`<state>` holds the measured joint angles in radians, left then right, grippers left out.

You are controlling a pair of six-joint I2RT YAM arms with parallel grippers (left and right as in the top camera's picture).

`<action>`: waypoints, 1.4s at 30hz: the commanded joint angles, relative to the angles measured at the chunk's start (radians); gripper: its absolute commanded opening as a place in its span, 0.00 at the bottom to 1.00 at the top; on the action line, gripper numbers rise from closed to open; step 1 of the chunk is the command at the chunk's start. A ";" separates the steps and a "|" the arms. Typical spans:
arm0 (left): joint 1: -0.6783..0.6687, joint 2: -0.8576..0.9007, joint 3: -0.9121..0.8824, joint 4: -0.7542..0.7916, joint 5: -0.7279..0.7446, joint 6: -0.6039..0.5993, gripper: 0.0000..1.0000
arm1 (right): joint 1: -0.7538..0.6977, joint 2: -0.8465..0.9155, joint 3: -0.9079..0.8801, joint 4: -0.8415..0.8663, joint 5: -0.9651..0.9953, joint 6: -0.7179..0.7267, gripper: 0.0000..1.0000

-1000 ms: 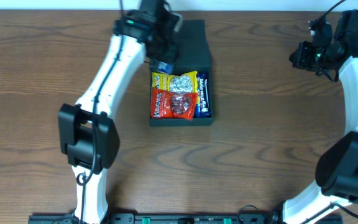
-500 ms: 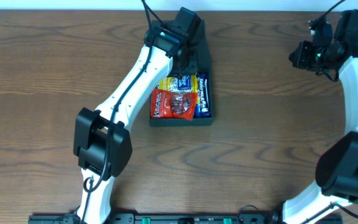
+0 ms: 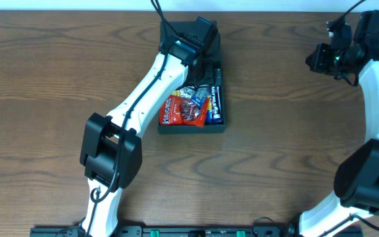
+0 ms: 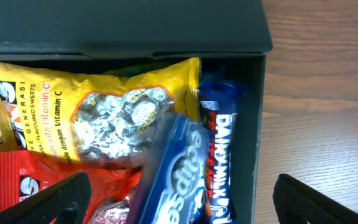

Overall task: Pack container
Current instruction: 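Carry the Eclipse tin into the box beside the Dairy Milk bar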

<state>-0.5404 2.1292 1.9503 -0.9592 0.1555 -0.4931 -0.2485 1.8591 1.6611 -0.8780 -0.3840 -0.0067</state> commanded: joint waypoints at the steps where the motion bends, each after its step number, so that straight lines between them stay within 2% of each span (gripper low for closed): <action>1: -0.002 -0.016 0.028 0.006 0.033 0.054 0.95 | -0.005 0.005 0.007 -0.001 0.003 0.013 0.10; 6: 0.005 -0.018 0.144 0.012 0.036 0.175 0.95 | -0.002 0.005 0.007 0.000 0.003 0.013 0.12; 10: 0.052 -0.018 0.222 0.034 0.037 0.202 0.96 | 0.021 0.005 0.007 0.000 0.003 0.011 0.14; 11: 0.074 -0.018 0.227 0.036 0.037 0.202 0.63 | 0.033 0.005 0.007 0.000 0.003 -0.002 0.13; 12: 0.085 -0.018 0.227 0.033 0.040 0.202 0.18 | 0.040 0.005 0.007 0.000 0.003 -0.010 0.13; 13: 0.101 -0.018 0.225 0.016 0.057 0.202 0.06 | 0.048 0.005 0.007 0.000 0.003 -0.018 0.13; 16: 0.121 -0.014 0.177 -0.035 0.062 0.254 0.06 | 0.060 0.005 0.007 0.007 0.003 -0.036 0.13; 24: 0.080 -0.011 -0.026 -0.007 0.122 0.431 0.06 | 0.060 0.005 0.007 0.037 0.014 -0.036 0.13; 32: 0.046 -0.009 -0.134 0.010 0.122 0.438 0.06 | 0.059 0.005 0.007 0.055 0.015 -0.036 0.13; 42: -0.005 -0.009 -0.147 0.014 0.130 0.451 0.06 | 0.059 0.005 0.007 0.056 0.015 -0.036 0.15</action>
<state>-0.5194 2.1235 1.8126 -0.9390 0.2676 -0.0700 -0.1917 1.8591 1.6611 -0.8246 -0.3691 -0.0303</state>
